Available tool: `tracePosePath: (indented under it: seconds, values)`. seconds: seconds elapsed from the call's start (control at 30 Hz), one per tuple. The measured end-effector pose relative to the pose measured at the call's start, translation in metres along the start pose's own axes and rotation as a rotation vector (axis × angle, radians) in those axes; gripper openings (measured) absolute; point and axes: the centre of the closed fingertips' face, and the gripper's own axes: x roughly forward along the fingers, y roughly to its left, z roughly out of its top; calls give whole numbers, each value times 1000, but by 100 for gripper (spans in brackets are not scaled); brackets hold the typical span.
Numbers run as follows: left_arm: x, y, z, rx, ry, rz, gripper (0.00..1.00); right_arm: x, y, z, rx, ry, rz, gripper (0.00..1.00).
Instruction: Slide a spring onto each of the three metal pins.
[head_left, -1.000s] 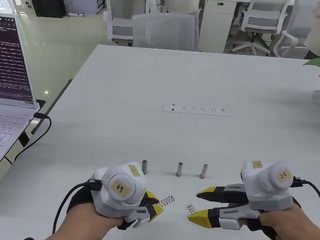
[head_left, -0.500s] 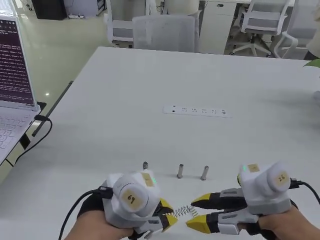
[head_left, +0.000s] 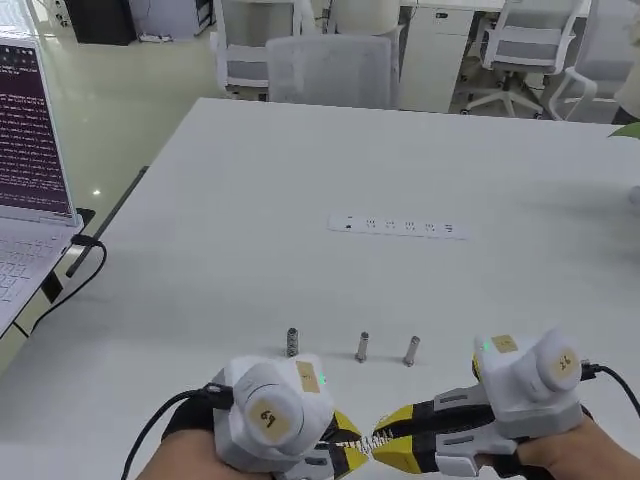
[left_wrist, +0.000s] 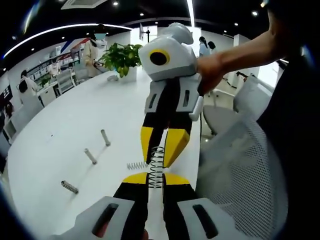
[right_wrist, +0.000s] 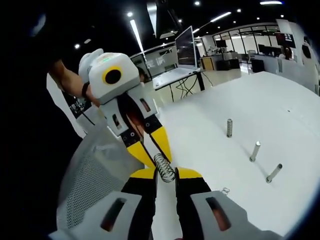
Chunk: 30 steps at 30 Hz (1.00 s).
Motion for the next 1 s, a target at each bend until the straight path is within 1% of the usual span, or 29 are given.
tracePosePath:
  seconds: [0.1, 0.23, 0.33, 0.5, 0.8, 0.83, 0.87, 0.93, 1.0]
  values:
    - [1, -3, 0, 11, -1, -11, 2, -1, 2, -2, 0, 9, 7, 11]
    - [3, -5, -1, 11, -4, -23, 2, -1, 5, -4, -4, 17, 16, 10]
    - [4, -6, -1, 14, -6, -25, 2, -2, 5, -5, -11, 29, 14, 10]
    - [6, -6, -1, 27, -2, -29, 2, -1, 6, -5, -7, 32, 12, 9]
    - [13, -9, -8, 55, 33, -38, 3, 2, 8, -6, -6, 51, 12, 8]
    - [14, -9, -10, 59, 45, -37, 3, 2, 8, -7, -6, 54, 12, 8]
    - [14, -9, -14, 77, 60, -36, 4, 2, 9, -6, -5, 53, 12, 8]
    - [14, -10, -15, 71, 63, -36, 4, 1, 9, -6, -3, 52, 12, 8]
    - [14, -10, -15, 58, 55, -36, 3, 1, 10, -6, 1, 57, 14, 8]
